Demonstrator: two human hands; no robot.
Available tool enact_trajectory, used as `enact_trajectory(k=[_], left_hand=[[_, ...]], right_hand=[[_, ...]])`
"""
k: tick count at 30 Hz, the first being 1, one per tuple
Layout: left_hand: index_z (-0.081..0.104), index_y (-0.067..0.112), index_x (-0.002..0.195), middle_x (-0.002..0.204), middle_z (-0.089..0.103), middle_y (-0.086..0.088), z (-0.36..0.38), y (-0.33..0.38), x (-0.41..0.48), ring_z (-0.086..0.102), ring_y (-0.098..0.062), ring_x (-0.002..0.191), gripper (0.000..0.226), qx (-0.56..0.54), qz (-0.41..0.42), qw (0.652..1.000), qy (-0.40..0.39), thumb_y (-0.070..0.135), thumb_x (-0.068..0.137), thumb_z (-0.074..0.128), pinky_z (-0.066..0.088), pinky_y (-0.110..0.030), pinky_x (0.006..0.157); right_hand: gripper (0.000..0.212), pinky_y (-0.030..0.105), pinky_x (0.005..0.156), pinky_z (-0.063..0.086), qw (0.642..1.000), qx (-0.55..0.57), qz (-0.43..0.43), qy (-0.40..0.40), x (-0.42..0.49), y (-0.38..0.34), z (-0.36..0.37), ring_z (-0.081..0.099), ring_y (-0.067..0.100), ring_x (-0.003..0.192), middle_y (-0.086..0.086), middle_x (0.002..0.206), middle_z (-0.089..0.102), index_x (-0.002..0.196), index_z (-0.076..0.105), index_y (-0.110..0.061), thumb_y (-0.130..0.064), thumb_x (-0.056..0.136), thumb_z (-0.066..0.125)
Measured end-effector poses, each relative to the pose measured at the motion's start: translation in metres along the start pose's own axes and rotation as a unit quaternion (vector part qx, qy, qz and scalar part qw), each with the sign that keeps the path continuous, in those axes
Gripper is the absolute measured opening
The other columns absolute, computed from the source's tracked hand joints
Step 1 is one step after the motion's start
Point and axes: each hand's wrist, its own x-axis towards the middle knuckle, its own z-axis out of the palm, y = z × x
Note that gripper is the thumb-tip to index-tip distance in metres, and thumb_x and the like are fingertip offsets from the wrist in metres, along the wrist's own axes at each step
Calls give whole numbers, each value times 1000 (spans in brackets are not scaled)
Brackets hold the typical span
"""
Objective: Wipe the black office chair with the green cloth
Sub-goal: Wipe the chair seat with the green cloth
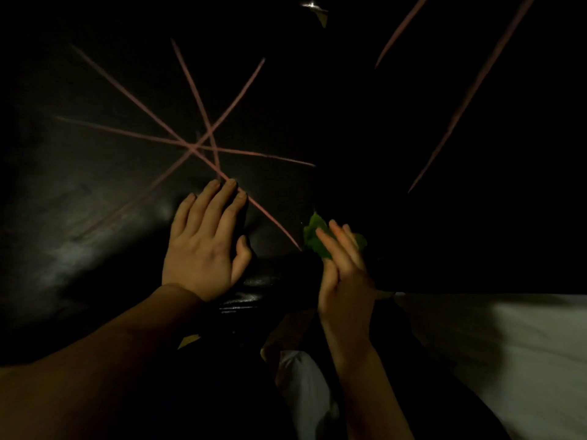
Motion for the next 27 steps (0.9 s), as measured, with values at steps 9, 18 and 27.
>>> enact_trajectory(k=[9,18,27], left_hand=[[52,5,139,149,43,-14,-2,0,2,36,-30,141,59,-3,2,1000,-4,31,87,43,22,-45,117],[52,5,139,150,43,-14,-1,0,2,35,-29,141,59,-1,4,1000,-4,31,86,43,22,-45,117],[51,5,140,150,42,-14,-1,-4,0,35,-29,142,59,2,16,1000,2,31,87,44,21,-44,117]], right_hand=[[39,11,110,17,999,-30,-3,9,138,-17,37,39,19,138,5,141,52,126,63,-10,6,93,49],[40,-9,93,17,1000,4,6,12,225,-23,56,43,17,133,7,142,50,127,62,-9,7,94,46],[41,-13,86,15,1000,-10,-16,-6,203,-22,45,43,18,133,8,142,49,127,61,-9,9,94,45]])
